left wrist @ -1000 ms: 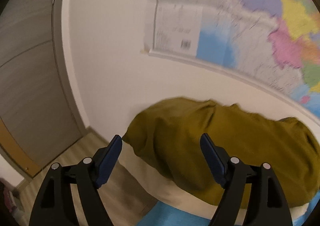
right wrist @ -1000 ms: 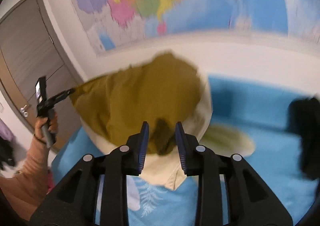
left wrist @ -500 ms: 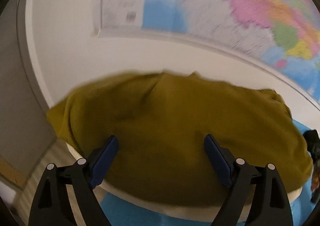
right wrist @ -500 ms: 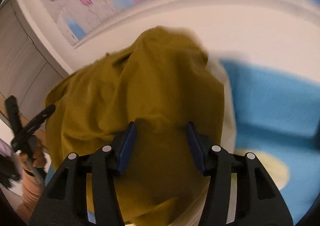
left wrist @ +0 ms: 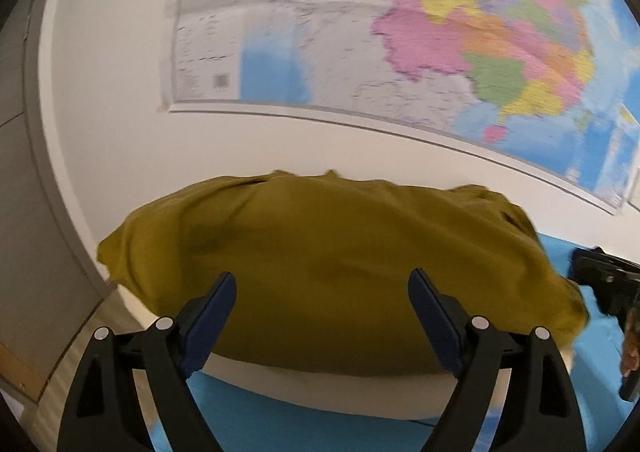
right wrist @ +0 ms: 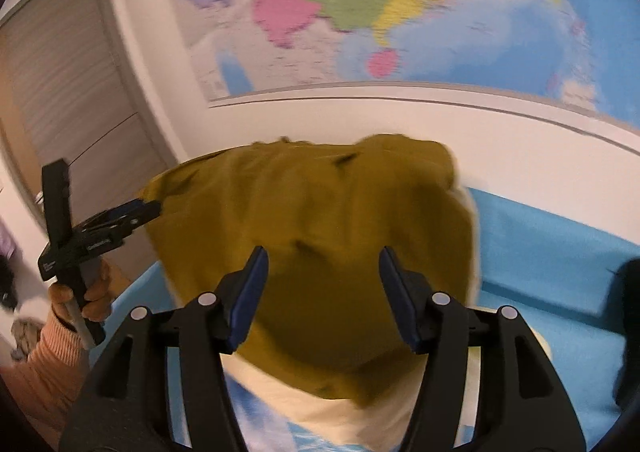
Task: Fold large clothes
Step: 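Lower the jacket onto the pillow and open both grippers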
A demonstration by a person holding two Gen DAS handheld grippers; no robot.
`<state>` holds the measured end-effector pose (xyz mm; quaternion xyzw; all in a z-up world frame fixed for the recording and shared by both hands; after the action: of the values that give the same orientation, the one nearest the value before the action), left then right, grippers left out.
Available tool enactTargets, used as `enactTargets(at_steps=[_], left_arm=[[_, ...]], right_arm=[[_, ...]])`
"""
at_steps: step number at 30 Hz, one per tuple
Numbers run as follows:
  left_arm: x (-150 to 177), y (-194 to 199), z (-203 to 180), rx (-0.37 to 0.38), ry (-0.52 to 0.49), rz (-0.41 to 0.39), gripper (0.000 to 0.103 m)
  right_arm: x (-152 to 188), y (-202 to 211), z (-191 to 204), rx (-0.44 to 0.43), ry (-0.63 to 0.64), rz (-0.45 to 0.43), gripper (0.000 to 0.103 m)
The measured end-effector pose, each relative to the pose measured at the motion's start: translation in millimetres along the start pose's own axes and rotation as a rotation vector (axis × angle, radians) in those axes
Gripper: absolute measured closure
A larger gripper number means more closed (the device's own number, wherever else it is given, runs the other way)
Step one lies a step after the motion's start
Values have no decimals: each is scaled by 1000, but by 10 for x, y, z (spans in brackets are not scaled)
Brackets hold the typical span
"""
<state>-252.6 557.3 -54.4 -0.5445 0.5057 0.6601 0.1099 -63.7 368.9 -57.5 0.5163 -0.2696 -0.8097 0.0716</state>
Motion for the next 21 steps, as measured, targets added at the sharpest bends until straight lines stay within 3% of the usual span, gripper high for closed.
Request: enactTargets(at_steps=[6, 15, 19, 21], left_arm=[[110, -15, -369, 28, -90, 14, 17], [216, -109, -455, 23, -84, 38, 16], [233, -17, -506, 40, -86, 26, 16], [253, 12, -535, 39, -88, 21, 15]], right_arm=[[258, -367, 94, 17, 52, 110, 46], [276, -206, 81, -8, 36, 70, 46], [315, 0, -83, -14, -13, 3, 46], [387, -7, -185, 6, -30, 19, 46]])
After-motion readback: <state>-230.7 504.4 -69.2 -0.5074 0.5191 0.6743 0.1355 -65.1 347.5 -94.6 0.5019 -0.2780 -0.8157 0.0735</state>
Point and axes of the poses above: each gripper's, at about its wrist camera, not at the fingertips, and y roughly against the way its jaws point, z to its left, x to its underside, the point moved 5 cm from there along -y, roughly the way its jaws point, and after that the axes turned 3 degrees about x, right-handed, at the moved point
